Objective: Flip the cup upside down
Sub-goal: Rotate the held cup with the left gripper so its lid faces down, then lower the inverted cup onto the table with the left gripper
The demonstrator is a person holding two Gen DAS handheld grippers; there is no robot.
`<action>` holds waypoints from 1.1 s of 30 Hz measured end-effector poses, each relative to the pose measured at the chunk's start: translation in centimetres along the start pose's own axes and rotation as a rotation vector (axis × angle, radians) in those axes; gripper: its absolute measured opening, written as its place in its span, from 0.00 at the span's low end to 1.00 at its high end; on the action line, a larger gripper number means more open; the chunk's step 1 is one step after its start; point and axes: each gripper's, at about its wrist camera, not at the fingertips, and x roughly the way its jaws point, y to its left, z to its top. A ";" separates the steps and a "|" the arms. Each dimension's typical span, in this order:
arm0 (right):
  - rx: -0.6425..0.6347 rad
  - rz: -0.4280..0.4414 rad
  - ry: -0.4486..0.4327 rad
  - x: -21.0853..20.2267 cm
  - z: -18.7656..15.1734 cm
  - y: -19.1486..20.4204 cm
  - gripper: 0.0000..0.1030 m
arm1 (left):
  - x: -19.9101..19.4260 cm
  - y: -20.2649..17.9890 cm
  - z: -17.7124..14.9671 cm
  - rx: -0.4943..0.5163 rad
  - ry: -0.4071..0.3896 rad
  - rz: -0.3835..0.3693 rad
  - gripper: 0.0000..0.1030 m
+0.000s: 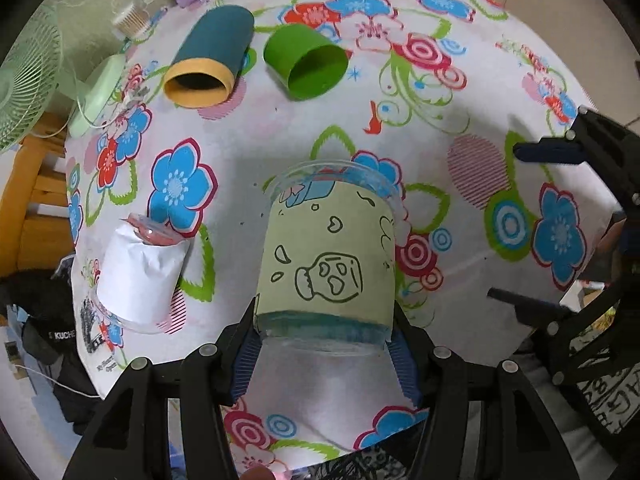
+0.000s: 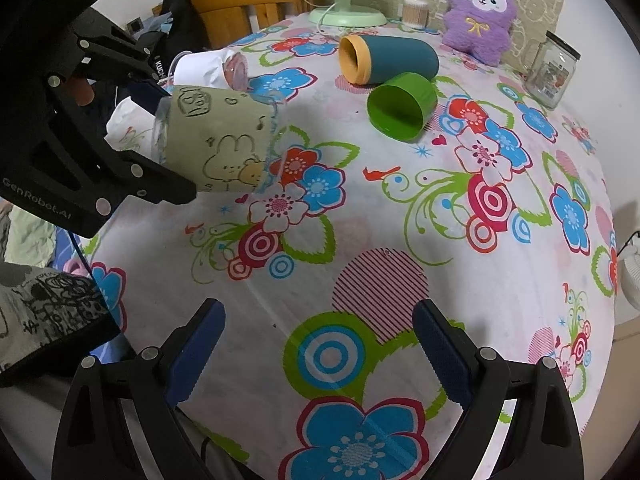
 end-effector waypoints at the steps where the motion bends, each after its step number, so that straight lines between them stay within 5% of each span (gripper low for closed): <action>1: 0.000 0.000 0.001 0.1 0.0 0.0 0.93 | -0.2 -0.1 -0.1 -0.008 -0.025 -0.011 0.59; 9: 0.003 -0.012 0.010 0.1 -0.1 0.2 0.93 | -0.4 1.1 -2.3 -0.181 -0.291 -0.167 0.62; 15: 0.007 -0.022 0.009 0.0 0.0 0.1 0.93 | -1.2 2.4 -3.5 -0.268 -0.451 -0.205 0.62; 33: 0.026 -0.055 -0.026 -0.7 0.6 -0.3 0.93 | -2.1 2.3 -4.3 -0.284 -0.476 -0.213 0.60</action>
